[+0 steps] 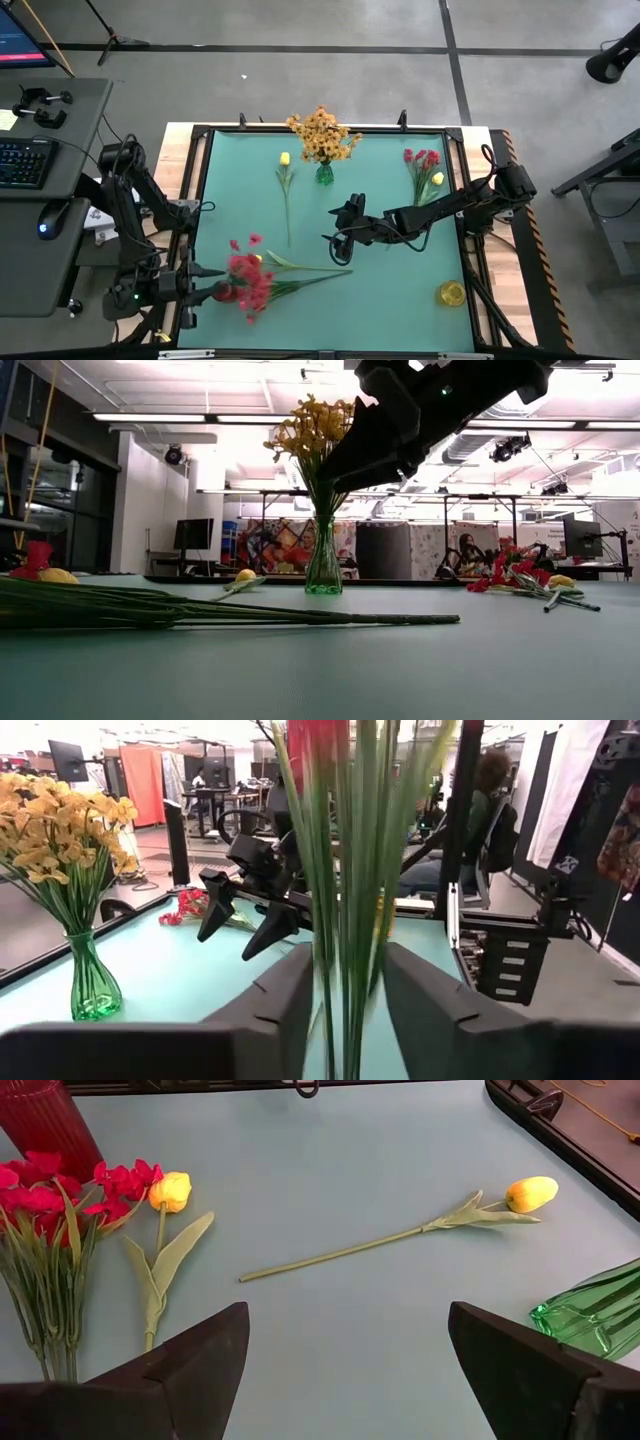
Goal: Sort flowers into vase by color
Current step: Put the middle red flower into the red vase
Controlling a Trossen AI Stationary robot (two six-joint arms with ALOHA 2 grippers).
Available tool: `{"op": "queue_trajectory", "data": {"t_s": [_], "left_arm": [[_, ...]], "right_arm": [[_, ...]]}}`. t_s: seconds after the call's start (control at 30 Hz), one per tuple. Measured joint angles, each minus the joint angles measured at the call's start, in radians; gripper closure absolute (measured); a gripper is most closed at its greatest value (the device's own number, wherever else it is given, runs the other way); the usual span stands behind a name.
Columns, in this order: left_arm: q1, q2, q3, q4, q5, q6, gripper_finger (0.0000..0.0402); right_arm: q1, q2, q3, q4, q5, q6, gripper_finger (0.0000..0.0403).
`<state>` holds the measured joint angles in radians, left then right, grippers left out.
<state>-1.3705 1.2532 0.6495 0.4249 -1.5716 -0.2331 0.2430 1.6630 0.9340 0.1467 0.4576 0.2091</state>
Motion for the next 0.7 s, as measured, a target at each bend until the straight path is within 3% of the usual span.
{"op": "queue_trajectory", "data": {"t_s": [0.2,0.37,0.57,0.7], "left_arm": [[0.000,-0.004,0.000,-0.001,0.000,0.000,0.0242],[-0.005,-0.004,0.000,0.017,0.000,0.030,0.0228],[-0.040,-0.023,0.036,0.175,0.000,0.276,0.0227],[-0.063,-0.040,0.097,0.181,0.000,0.417,0.0227]], "right_arm": [[0.000,0.000,0.000,0.000,0.000,0.000,0.0073],[0.000,0.000,0.000,0.001,0.000,0.000,0.0073],[0.000,0.000,0.000,0.025,0.000,0.000,0.0073],[0.000,0.000,0.000,0.029,0.000,0.000,0.0073]]}}
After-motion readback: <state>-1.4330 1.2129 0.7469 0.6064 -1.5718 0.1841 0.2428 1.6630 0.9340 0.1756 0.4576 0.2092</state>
